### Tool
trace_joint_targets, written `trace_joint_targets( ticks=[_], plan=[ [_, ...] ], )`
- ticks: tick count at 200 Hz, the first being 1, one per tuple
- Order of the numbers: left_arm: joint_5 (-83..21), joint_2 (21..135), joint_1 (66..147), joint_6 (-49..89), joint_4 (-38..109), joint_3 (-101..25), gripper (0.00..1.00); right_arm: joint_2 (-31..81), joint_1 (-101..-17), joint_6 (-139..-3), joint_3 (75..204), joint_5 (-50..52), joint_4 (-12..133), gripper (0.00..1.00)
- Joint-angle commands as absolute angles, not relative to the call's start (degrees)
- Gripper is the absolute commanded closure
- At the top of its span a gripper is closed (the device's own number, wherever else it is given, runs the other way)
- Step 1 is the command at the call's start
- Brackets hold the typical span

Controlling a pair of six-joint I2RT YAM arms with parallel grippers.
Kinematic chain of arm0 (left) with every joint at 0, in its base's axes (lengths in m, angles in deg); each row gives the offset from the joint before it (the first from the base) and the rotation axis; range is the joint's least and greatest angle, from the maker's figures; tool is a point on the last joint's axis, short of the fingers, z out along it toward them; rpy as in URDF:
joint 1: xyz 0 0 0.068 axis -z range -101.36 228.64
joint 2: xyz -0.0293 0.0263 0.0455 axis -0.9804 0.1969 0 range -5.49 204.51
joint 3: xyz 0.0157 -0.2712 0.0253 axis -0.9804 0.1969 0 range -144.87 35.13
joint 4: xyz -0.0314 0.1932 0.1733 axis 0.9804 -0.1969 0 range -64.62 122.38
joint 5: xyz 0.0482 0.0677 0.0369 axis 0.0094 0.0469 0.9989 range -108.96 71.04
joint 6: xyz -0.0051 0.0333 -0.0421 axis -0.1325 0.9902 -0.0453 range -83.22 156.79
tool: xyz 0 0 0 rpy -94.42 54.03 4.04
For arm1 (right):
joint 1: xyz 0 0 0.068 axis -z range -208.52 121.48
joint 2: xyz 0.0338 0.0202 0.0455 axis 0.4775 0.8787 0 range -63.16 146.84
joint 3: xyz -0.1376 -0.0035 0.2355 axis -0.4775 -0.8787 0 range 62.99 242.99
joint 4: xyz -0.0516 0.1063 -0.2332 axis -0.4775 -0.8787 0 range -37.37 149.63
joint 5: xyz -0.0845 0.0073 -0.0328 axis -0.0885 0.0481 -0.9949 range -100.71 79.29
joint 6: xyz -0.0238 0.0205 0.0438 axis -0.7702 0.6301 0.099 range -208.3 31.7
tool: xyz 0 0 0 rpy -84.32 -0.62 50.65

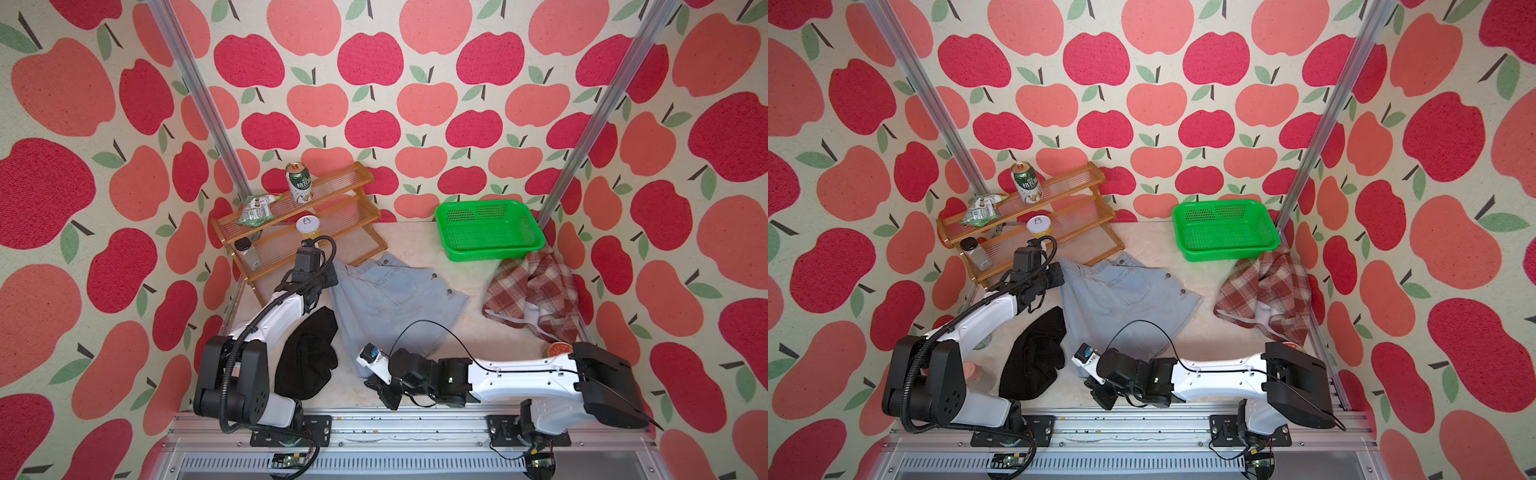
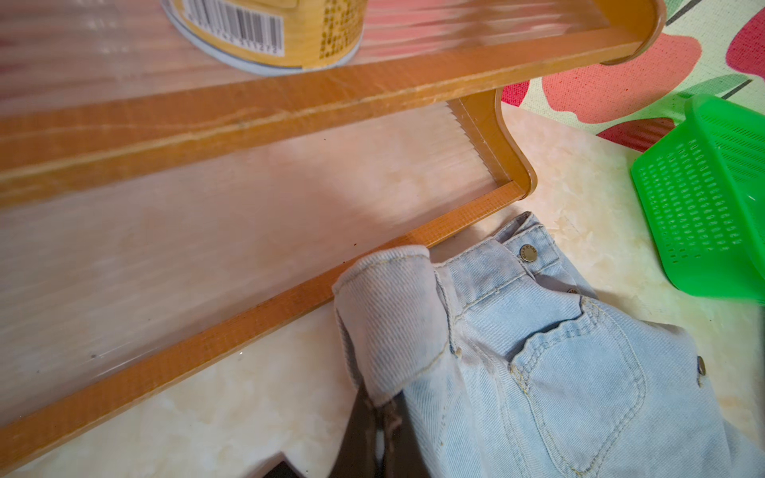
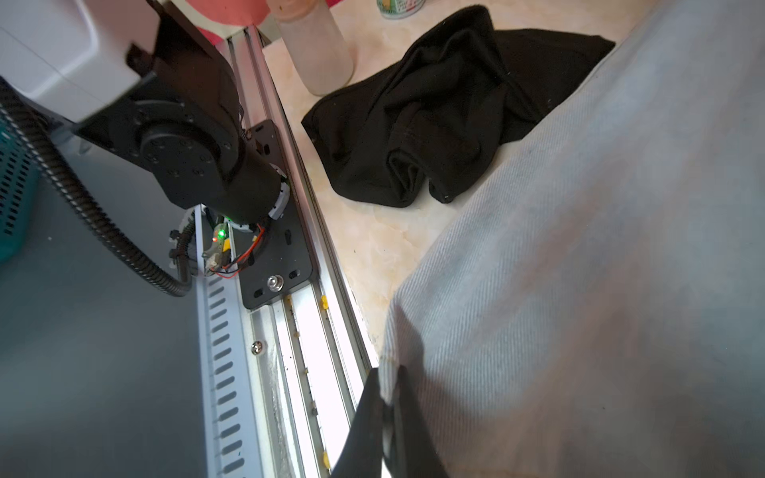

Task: Roll up the skirts
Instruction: Flatten out the skirt at the center of the board.

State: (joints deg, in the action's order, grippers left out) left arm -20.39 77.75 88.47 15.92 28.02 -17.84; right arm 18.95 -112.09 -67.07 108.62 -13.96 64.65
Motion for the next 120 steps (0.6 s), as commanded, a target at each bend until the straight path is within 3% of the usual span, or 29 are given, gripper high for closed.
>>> trace_joint_targets(
  ticks=[1, 72, 120],
  plan=[
    [-14.48, 76.03, 88.79, 17.71, 27.65, -20.76, 1.00, 11.94, -110.99, -62.68, 104.96, -10.40, 66.00, 0.93],
    [-7.93, 77.89, 94.72, 22.55, 25.58, -28.72, 1.00, -9.97, -100.25, -60.28, 98.70, -11.06, 56.80, 0.95],
    [-4.79, 76.36, 96.04, 21.54, 27.47, -27.73, 1.00, -16.50, -98.08, -63.89, 99.96, -9.57, 49.45, 0.96]
  ],
)
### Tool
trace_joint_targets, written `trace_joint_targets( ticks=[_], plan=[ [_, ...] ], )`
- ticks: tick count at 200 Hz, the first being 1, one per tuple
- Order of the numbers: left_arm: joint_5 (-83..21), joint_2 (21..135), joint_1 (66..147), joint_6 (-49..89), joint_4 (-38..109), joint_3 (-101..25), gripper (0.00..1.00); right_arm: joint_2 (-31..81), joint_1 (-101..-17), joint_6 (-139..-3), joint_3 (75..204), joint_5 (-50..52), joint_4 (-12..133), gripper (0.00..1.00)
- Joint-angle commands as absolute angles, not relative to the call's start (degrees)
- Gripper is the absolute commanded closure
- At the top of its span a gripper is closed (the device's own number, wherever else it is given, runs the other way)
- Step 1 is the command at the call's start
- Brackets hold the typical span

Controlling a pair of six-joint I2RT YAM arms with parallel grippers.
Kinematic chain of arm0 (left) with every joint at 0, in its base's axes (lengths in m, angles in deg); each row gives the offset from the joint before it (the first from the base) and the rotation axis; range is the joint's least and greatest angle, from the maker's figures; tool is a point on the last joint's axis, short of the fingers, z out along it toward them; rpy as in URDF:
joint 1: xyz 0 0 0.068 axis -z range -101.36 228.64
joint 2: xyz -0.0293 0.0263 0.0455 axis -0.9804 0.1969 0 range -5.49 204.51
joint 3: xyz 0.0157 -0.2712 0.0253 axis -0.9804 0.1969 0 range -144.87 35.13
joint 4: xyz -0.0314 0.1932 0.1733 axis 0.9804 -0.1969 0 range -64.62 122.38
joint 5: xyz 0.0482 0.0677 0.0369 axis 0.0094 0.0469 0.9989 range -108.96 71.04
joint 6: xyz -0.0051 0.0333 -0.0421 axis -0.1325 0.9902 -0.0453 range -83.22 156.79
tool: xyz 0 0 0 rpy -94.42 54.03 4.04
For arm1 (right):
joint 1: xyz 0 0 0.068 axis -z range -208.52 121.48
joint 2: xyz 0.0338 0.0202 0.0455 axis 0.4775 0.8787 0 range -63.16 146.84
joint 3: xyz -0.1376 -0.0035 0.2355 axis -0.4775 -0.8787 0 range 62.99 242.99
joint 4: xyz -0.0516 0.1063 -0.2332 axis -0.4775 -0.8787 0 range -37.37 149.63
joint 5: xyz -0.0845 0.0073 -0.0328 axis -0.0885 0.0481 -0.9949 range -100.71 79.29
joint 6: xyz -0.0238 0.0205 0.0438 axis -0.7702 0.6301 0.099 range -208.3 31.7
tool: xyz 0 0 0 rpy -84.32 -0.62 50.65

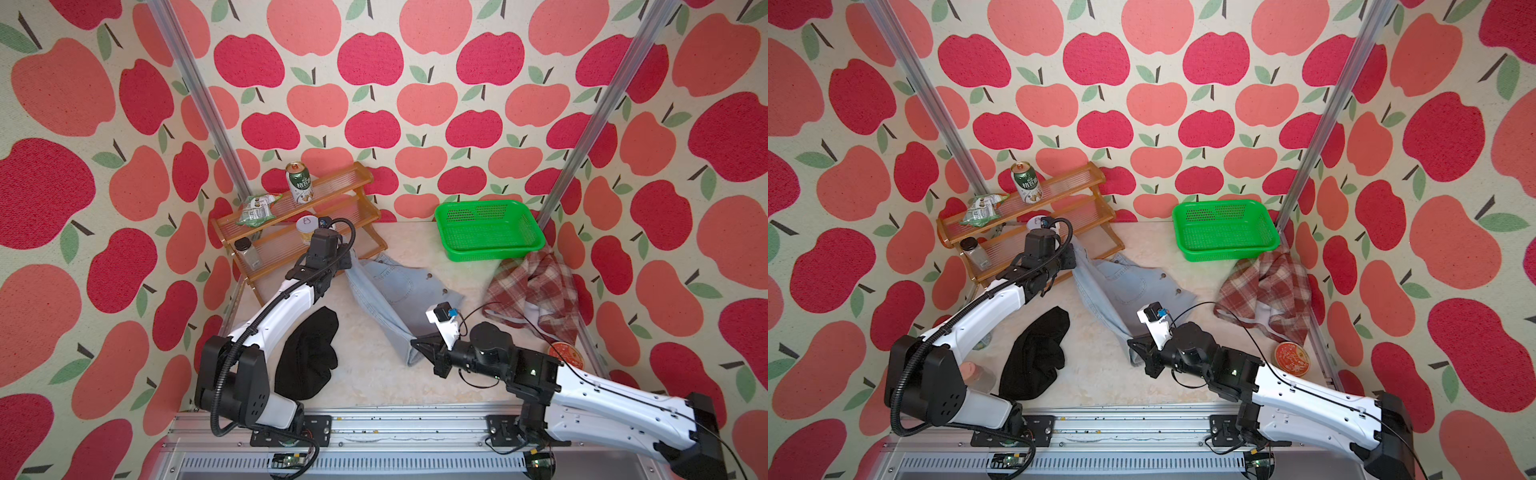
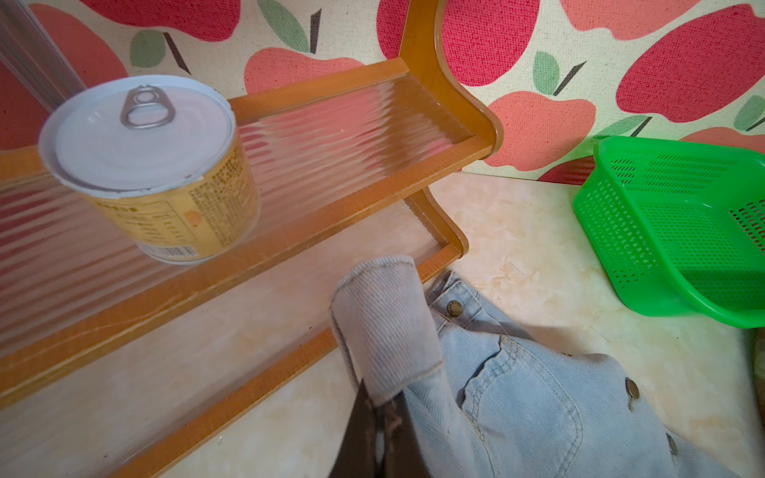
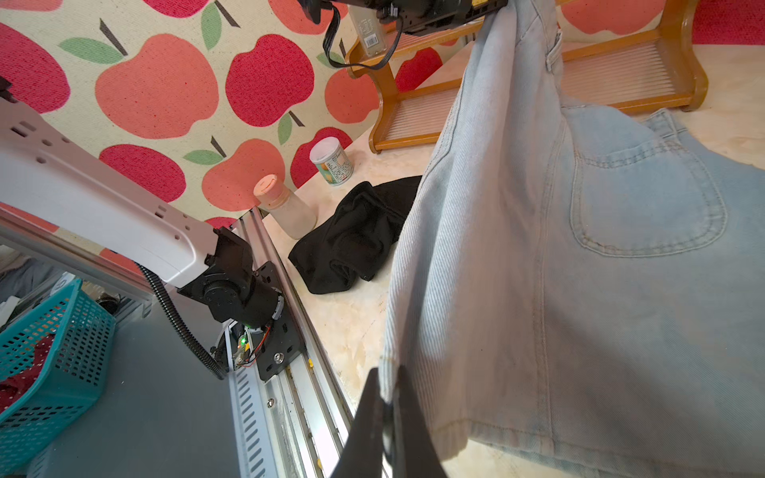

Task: Roll up the skirts
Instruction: Flatten out the skirt at the center of the board.

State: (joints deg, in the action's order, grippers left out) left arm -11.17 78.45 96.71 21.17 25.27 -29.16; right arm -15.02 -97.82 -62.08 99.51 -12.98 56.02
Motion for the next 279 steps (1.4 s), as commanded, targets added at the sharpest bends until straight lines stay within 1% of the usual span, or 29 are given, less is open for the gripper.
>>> trace_joint_targets(
  ticks=[1, 12, 45, 80, 102, 127, 142, 176, 196, 213, 217, 238, 256, 279],
  plan=[
    [-4.71, 76.26, 96.04, 21.51, 27.64, -27.50, 1.00, -16.40, -98.11, -63.92, 100.02, -9.31, 49.44, 0.96],
    [-3.99, 74.51, 96.05, 21.49, 29.04, -25.33, 1.00, -15.18, -98.97, -64.26, 100.78, -7.77, 49.01, 0.97],
    [-1.21, 71.76, 96.31, 22.00, 27.68, -22.59, 1.00, -10.28, -104.18, -65.01, 102.92, -7.95, 50.13, 0.99],
    [5.64, 63.67, 96.75, 21.58, 31.30, -15.44, 1.00, -6.73, -107.92, -66.53, 105.30, -7.30, 50.71, 1.00],
    [8.61, 59.47, 96.75, 22.53, 32.42, -13.26, 1.00, -4.63, -110.73, -67.15, 106.56, -7.28, 50.98, 1.00],
    [9.35, 57.97, 96.83, 24.18, 32.66, -13.36, 1.00, -4.45, -111.22, -66.86, 107.39, -8.02, 50.40, 1.00],
    [9.32, 58.49, 96.91, 24.57, 32.48, -13.97, 1.00, -6.25, -111.05, -67.02, 106.97, -10.79, 50.03, 1.00],
    [6.93, 62.06, 99.18, 26.90, 34.74, -16.86, 1.00, -12.75, -106.84, -67.94, 107.66, -16.16, 44.31, 1.00],
    [7.20, 67.79, 103.36, 31.55, 34.03, -24.78, 1.00, -20.11, -102.67, -69.55, 110.55, -21.11, 38.42, 1.00],
    [4.64, 74.53, 106.23, 34.45, 32.27, -34.72, 1.00, -26.57, -98.14, -71.12, 113.67, -24.50, 34.69, 1.00],
    [3.29, 76.44, 106.63, 34.33, 31.32, -37.12, 1.00, -27.59, -95.29, -71.49, 114.61, -25.01, 33.64, 1.00],
    [-3.99, 87.53, 108.27, 32.98, 25.96, -53.43, 1.00, -30.89, -89.61, -74.01, 120.14, -27.29, 27.88, 1.00],
    [-4.45, 97.82, 111.70, 36.51, 21.34, -70.14, 1.00, -32.91, -87.31, -76.19, 124.91, -30.53, 24.19, 1.00],
    [-4.72, 111.62, 116.65, 40.24, 16.43, -92.20, 1.00, -35.88, -87.22, -81.18, 133.53, -37.02, 18.92, 1.00]
  ],
)
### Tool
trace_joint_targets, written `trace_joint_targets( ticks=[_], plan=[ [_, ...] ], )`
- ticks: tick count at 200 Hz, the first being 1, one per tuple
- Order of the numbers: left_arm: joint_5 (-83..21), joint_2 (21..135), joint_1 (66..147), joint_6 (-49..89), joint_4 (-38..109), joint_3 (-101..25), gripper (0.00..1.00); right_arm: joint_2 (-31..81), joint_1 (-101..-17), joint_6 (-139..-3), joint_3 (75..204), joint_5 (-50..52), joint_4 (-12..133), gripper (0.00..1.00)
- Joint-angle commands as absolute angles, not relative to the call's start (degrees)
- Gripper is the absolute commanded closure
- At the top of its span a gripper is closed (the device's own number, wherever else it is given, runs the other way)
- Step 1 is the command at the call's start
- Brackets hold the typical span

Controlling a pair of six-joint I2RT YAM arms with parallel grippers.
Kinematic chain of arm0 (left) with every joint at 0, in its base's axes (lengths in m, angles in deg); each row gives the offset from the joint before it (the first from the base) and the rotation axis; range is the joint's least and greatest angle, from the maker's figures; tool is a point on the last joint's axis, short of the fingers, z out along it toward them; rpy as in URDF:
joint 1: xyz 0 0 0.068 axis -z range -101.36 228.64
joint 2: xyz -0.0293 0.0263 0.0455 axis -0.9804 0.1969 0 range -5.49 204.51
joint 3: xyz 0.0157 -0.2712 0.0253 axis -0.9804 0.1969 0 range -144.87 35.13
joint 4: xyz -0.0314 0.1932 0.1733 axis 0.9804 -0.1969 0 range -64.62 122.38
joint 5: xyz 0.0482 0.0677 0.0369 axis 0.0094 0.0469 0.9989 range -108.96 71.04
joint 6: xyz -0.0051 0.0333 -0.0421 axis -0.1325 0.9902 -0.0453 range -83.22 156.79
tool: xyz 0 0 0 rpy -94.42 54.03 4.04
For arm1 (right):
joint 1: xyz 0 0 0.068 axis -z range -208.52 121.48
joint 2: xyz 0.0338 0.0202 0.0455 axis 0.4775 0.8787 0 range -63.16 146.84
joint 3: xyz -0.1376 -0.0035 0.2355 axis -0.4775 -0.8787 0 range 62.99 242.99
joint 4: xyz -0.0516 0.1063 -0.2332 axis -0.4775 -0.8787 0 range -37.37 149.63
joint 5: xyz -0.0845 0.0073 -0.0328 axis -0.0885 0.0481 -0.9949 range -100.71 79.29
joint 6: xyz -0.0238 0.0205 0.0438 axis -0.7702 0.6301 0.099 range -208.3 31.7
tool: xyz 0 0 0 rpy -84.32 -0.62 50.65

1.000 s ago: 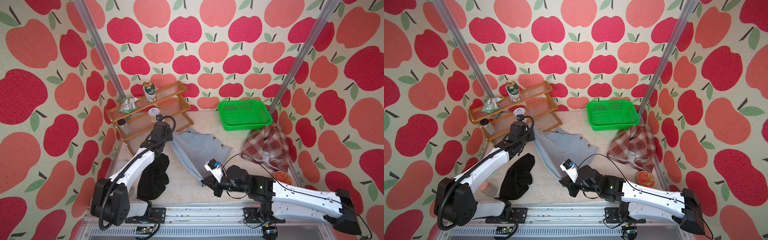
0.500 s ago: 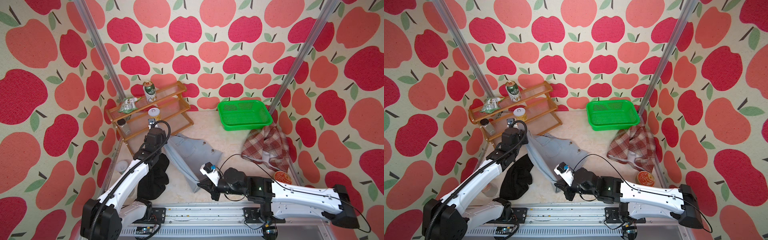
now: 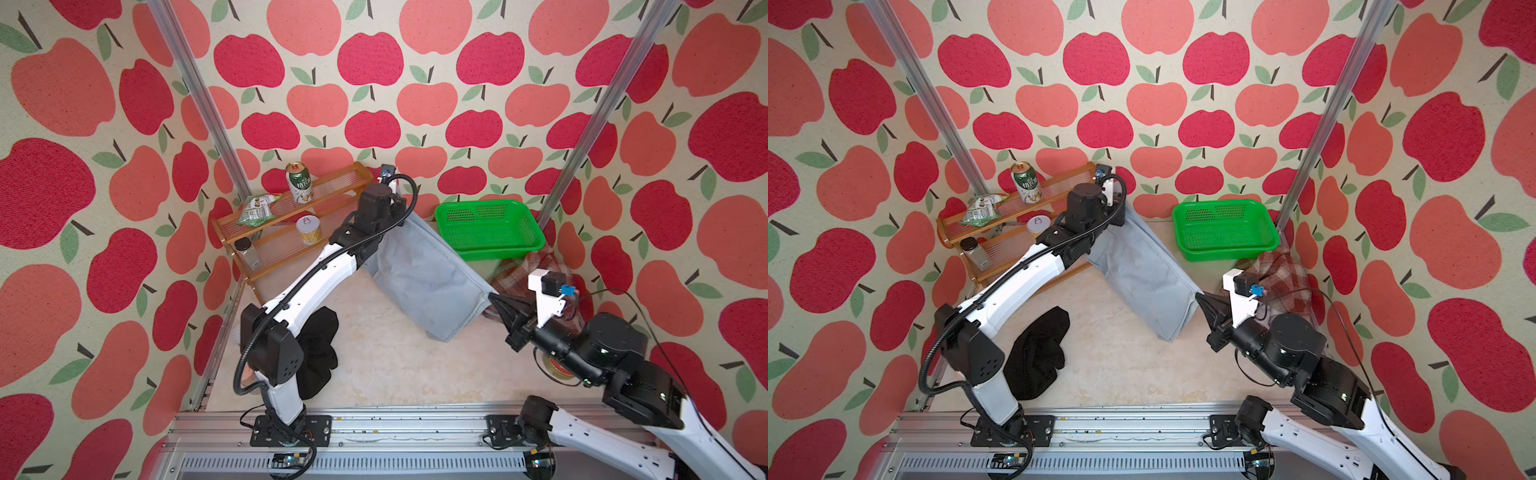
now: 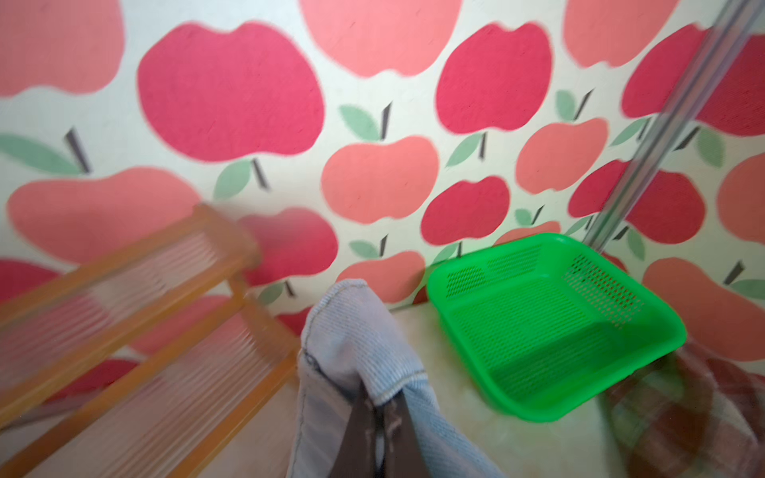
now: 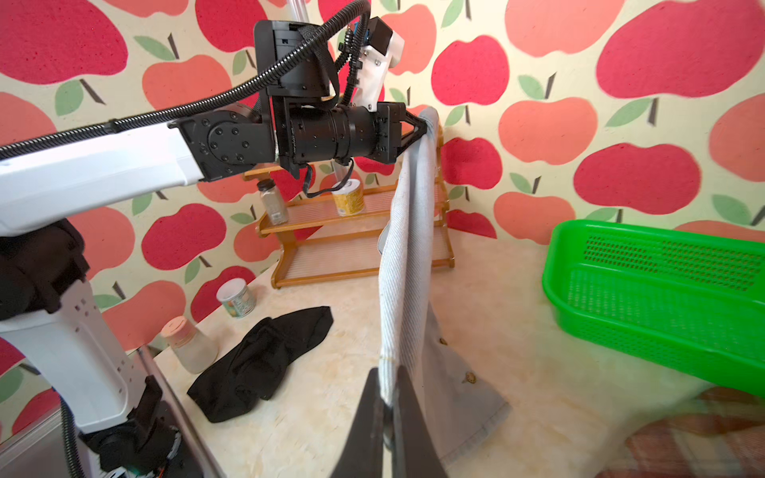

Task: Roll up the skirts
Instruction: Flatten out the skirt at the center of the board.

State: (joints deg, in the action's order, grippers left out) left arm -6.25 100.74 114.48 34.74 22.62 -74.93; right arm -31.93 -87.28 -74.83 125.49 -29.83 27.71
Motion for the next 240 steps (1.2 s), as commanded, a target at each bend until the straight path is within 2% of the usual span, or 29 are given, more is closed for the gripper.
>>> trace_joint_targets(
  ticks=[1, 35, 44, 54, 83, 96, 117, 135, 153, 193, 240],
  plan=[
    [-4.72, 112.22, 116.85, 40.36, 16.32, -93.26, 1.00, -36.07, -87.22, -81.40, 133.86, -37.23, 18.89, 1.00],
    [-8.80, 135.81, 120.30, 41.99, 11.71, -138.52, 1.00, -37.35, -89.49, -88.45, 146.90, -39.06, 17.26, 1.00],
    [-9.56, 139.16, 120.05, 41.25, 13.42, -144.14, 1.00, -35.94, -90.11, -89.53, 150.01, -37.05, 16.56, 1.00],
    [-10.24, 138.08, 119.54, 40.60, 15.38, -143.01, 1.00, -33.54, -90.31, -90.18, 153.15, -33.67, 14.96, 1.00],
    [-7.86, 124.40, 116.61, 39.15, 13.69, -123.87, 1.00, -26.05, -89.78, -89.25, 153.54, -19.97, 13.49, 1.00],
    [-7.30, 115.37, 114.05, 37.29, 17.26, -105.10, 1.00, -23.03, -89.78, -86.87, 148.49, -12.95, 17.51, 1.00],
    [-9.81, 95.37, 108.68, 33.50, 40.57, -64.89, 1.00, -17.89, -90.30, -80.92, 135.39, -1.44, 30.40, 1.00],
    [-10.85, 85.93, 102.61, 27.47, 42.56, -47.24, 1.00, -12.30, -93.18, -77.47, 124.88, 1.82, 41.70, 1.00],
    [-10.52, 78.92, 99.41, 28.53, 43.69, -33.50, 1.00, -5.65, -96.20, -74.08, 117.37, 3.94, 52.01, 1.00],
    [-8.83, 65.56, 93.85, 25.68, 45.94, -14.21, 1.00, 7.00, -101.12, -70.06, 113.49, 7.42, 60.69, 1.00],
    [-5.98, 58.08, 93.22, 25.73, 45.31, -9.17, 1.00, 6.08, -102.61, -69.74, 112.52, 10.58, 60.89, 1.00]
  ],
)
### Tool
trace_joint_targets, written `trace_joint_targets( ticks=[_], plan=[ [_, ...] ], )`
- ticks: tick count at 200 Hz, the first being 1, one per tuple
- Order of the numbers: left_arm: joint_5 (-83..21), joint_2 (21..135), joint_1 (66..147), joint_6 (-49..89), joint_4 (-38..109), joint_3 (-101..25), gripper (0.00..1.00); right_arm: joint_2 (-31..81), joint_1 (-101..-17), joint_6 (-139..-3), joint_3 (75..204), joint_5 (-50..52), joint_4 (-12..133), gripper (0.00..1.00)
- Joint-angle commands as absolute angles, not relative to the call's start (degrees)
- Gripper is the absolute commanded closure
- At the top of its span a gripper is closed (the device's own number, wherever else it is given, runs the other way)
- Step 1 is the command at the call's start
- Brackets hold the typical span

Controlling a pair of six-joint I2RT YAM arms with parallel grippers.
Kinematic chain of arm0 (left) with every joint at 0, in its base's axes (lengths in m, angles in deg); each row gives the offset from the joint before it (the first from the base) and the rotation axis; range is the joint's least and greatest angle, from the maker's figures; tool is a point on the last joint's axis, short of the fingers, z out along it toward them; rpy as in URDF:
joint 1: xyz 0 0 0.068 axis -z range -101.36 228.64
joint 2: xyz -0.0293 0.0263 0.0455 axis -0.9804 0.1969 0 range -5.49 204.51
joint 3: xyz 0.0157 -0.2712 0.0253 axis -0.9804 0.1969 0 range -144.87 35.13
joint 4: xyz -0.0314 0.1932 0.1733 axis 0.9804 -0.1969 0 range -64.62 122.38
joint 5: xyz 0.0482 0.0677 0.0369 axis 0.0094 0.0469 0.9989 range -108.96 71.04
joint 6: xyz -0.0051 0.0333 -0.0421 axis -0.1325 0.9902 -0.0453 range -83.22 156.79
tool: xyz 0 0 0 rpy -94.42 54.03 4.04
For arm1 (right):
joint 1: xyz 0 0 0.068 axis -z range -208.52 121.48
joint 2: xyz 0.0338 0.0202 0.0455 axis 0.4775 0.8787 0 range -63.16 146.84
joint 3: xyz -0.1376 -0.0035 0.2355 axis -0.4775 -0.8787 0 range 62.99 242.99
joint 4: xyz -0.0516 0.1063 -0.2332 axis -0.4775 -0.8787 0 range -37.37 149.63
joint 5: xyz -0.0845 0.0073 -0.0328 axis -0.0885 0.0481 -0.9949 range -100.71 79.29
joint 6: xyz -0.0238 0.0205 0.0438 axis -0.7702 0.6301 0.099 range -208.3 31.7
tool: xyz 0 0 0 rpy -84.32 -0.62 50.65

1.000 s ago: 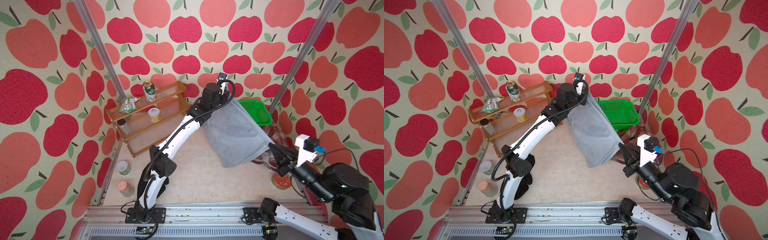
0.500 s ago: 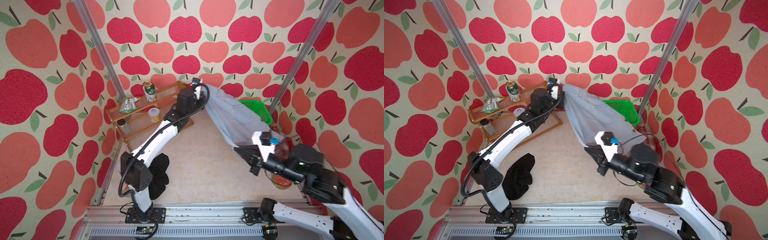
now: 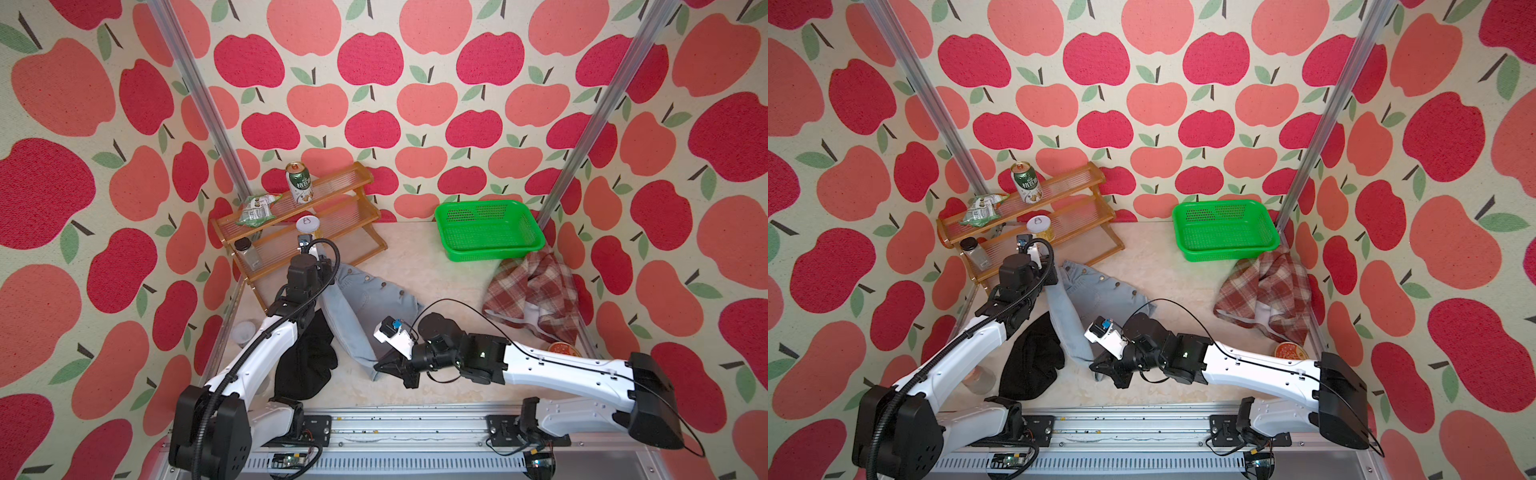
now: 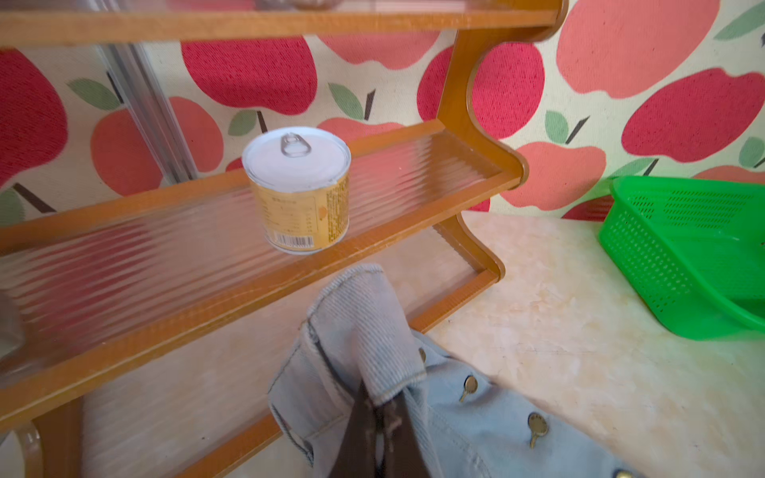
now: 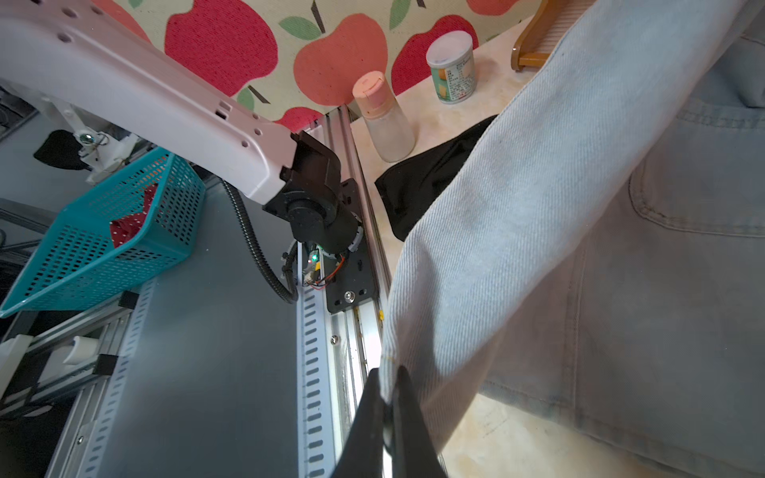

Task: Roll up the skirts
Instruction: Flatten out the skirt at the center of the board.

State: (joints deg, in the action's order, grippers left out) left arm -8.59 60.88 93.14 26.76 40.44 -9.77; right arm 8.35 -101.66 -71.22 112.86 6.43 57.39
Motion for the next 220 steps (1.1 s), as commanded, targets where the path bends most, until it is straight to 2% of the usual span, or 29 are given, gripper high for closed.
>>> trace_joint_targets(
  ticks=[1, 23, 51, 88, 117, 134, 142, 160, 170, 177, 196, 220],
  plan=[
    [-6.01, 58.07, 93.18, 25.76, 45.31, -9.21, 1.00, 5.96, -102.70, -69.75, 112.54, 10.61, 60.83, 1.00],
    [-6.87, 59.66, 94.16, 27.82, 44.25, -12.26, 1.00, 1.41, -103.23, -70.11, 112.08, 8.52, 58.77, 1.00],
    [-7.06, 65.91, 99.95, 34.73, 42.19, -22.71, 1.00, -10.33, -101.33, -73.58, 114.76, -2.16, 47.01, 1.00],
    [-11.83, 81.34, 108.93, 40.13, 32.28, -45.96, 1.00, -27.16, -92.71, -76.50, 120.30, -14.85, 34.77, 1.00],
    [-11.19, 93.68, 113.76, 38.80, 34.24, -58.36, 1.00, -30.56, -90.86, -79.19, 126.69, -28.51, 28.39, 1.00],
    [-14.58, 104.77, 115.25, 36.43, 27.63, -74.46, 1.00, -30.57, -90.79, -78.36, 132.94, -46.32, 22.23, 1.00],
    [-14.75, 111.65, 116.49, 36.53, 20.53, -87.39, 1.00, -31.44, -90.83, -78.37, 135.21, -51.54, 21.34, 1.00],
    [-15.81, 129.00, 120.02, 39.78, 8.89, -119.71, 0.99, -34.32, -90.91, -81.82, 140.00, -53.11, 22.78, 1.00],
    [-17.14, 138.30, 121.35, 40.83, 7.09, -137.50, 0.97, -34.88, -90.87, -84.85, 142.85, -49.77, 23.84, 1.00],
    [-18.16, 142.80, 121.74, 40.16, 8.51, -145.44, 0.94, -34.61, -90.90, -85.69, 145.01, -46.61, 23.59, 1.00],
    [-18.15, 136.91, 121.35, 35.91, 16.36, -134.08, 0.93, -30.44, -90.83, -87.06, 150.93, -34.22, 19.79, 1.00],
    [-17.11, 122.53, 118.93, 33.52, 23.16, -108.87, 0.97, -24.16, -90.69, -85.56, 150.57, -19.61, 18.45, 1.00]
  ],
)
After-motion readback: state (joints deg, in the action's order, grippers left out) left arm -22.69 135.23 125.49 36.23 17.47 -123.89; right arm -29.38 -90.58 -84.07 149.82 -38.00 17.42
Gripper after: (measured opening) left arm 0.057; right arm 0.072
